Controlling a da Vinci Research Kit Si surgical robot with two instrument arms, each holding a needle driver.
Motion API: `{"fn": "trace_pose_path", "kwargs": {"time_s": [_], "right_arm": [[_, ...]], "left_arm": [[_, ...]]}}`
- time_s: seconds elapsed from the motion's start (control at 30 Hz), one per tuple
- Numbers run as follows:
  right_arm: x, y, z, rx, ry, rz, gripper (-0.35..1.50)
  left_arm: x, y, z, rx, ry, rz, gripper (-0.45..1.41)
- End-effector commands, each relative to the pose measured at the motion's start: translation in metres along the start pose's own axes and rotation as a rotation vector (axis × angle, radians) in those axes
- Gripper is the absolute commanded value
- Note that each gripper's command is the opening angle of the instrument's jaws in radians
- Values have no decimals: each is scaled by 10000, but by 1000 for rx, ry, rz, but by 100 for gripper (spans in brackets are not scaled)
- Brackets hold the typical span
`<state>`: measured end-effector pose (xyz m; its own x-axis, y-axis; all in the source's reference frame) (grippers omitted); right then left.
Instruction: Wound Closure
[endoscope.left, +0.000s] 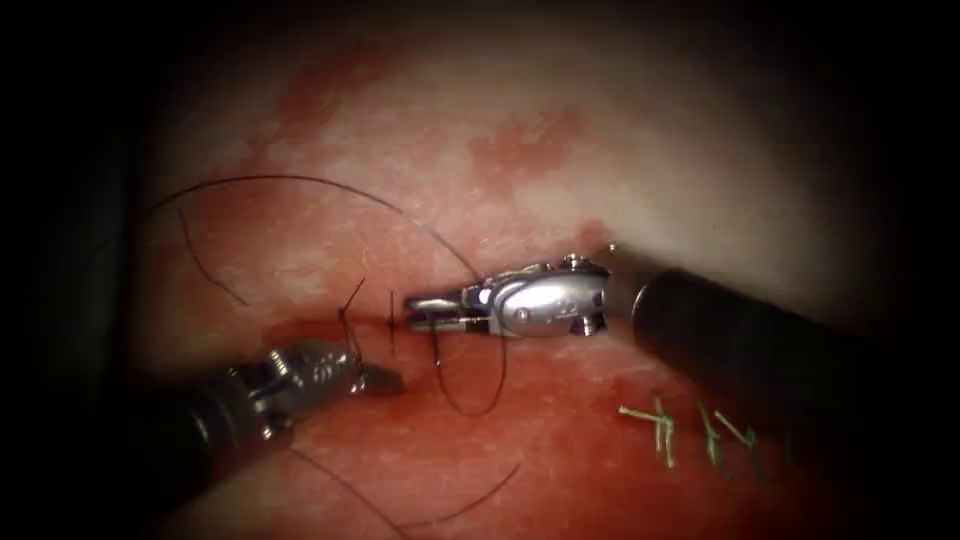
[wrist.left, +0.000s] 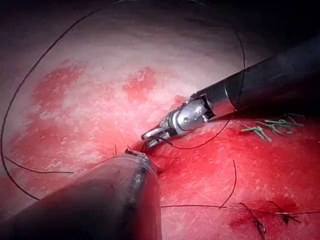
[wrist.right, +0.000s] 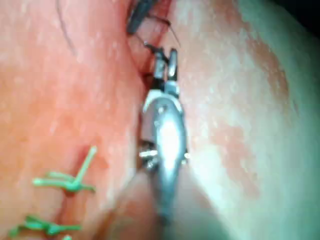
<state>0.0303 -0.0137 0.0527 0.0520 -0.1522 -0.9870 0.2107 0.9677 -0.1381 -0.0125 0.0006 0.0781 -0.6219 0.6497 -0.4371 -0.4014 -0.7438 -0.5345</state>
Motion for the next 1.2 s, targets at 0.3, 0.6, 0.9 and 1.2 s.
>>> {"fn": "trace_pose_path", "kwargs": {"time_s": [0.3, 0.6, 0.9, 1.2], "right_arm": [[-13, -16, 15, 76, -49, 130, -35], [-26, -41, 26, 156, -61, 185, -35], [-20, -43, 31, 204, -72, 231, -35], [-10, -15, 17, 55, -46, 291, -35]], "left_arm": [[0, -2, 9, 5, -2, 2, -38], [-1, -3, 9, 8, -2, 2, -40], [0, -3, 10, 8, -2, 2, -42], [2, -3, 12, 10, 1, 0, -42]]}}
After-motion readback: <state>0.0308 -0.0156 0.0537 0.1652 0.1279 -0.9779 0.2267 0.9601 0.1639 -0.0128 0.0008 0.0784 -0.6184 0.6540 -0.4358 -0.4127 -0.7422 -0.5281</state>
